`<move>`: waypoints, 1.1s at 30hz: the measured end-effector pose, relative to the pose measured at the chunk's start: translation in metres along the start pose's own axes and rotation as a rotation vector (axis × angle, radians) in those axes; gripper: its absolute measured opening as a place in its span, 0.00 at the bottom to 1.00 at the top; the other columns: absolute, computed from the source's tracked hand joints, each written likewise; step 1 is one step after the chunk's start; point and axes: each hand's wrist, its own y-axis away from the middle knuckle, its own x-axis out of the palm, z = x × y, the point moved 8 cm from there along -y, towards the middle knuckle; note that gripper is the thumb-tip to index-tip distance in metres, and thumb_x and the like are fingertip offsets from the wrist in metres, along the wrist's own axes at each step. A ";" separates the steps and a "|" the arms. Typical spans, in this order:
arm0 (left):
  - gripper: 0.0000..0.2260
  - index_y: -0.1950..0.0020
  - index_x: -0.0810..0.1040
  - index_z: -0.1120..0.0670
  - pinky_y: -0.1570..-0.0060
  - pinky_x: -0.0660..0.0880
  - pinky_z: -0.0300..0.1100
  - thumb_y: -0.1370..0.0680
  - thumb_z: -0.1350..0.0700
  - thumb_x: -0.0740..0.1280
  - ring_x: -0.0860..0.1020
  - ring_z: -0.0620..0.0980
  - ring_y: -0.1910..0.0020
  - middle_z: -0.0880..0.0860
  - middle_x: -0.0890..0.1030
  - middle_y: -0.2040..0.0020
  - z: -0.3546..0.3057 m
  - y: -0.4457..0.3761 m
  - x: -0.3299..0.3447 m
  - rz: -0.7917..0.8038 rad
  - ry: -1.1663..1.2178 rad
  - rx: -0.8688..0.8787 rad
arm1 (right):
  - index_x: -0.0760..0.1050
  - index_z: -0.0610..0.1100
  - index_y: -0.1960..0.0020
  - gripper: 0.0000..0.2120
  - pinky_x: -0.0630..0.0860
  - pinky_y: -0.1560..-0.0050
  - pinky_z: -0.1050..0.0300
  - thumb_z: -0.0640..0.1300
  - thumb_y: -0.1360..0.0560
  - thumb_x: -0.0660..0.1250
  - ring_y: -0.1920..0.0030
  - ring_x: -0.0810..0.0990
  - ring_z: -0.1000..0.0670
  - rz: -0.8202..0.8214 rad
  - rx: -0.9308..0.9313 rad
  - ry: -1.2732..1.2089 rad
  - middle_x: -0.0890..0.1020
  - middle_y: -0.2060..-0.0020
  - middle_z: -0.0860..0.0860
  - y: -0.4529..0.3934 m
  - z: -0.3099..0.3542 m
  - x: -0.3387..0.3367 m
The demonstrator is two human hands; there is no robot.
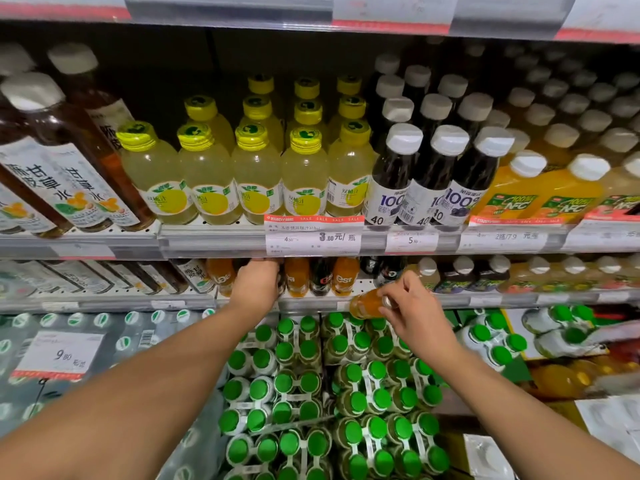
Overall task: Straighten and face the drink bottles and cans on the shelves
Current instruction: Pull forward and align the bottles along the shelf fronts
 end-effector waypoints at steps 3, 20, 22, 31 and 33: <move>0.11 0.42 0.79 0.56 0.57 0.70 0.45 0.23 0.64 0.67 0.79 0.58 0.48 0.56 0.79 0.45 0.006 0.014 -0.006 -0.067 0.093 0.055 | 0.79 0.44 0.43 0.12 0.74 0.63 0.57 0.40 0.26 0.75 0.62 0.72 0.53 0.023 -0.009 -0.031 0.67 0.53 0.53 -0.005 0.018 0.008; 0.10 0.45 0.80 0.53 0.63 0.67 0.42 0.25 0.62 0.75 0.77 0.53 0.58 0.43 0.69 0.50 0.082 0.122 -0.048 -0.286 0.395 0.050 | 0.78 0.44 0.39 0.12 0.79 0.58 0.52 0.39 0.23 0.71 0.59 0.78 0.49 -0.004 -0.022 -0.060 0.72 0.47 0.49 -0.064 0.132 0.074; 0.12 0.45 0.80 0.53 0.63 0.67 0.40 0.25 0.62 0.75 0.75 0.48 0.61 0.41 0.68 0.50 0.087 0.127 -0.051 -0.293 0.410 0.064 | 0.77 0.42 0.37 0.14 0.80 0.57 0.51 0.38 0.22 0.69 0.58 0.79 0.47 0.023 0.001 -0.011 0.73 0.45 0.47 -0.071 0.139 0.084; 0.10 0.44 0.80 0.51 0.59 0.69 0.27 0.24 0.60 0.74 0.75 0.41 0.59 0.39 0.72 0.53 0.104 0.127 -0.055 -0.242 0.509 0.069 | 0.75 0.40 0.42 0.13 0.73 0.58 0.51 0.32 0.26 0.65 0.53 0.81 0.40 0.186 0.055 0.270 0.81 0.53 0.43 -0.114 0.155 0.118; 0.10 0.45 0.80 0.49 0.60 0.68 0.25 0.24 0.60 0.74 0.74 0.40 0.59 0.39 0.72 0.53 0.105 0.127 -0.054 -0.231 0.519 0.060 | 0.75 0.41 0.50 0.08 0.73 0.60 0.50 0.31 0.25 0.63 0.56 0.81 0.40 0.199 0.080 0.274 0.80 0.57 0.44 -0.124 0.155 0.120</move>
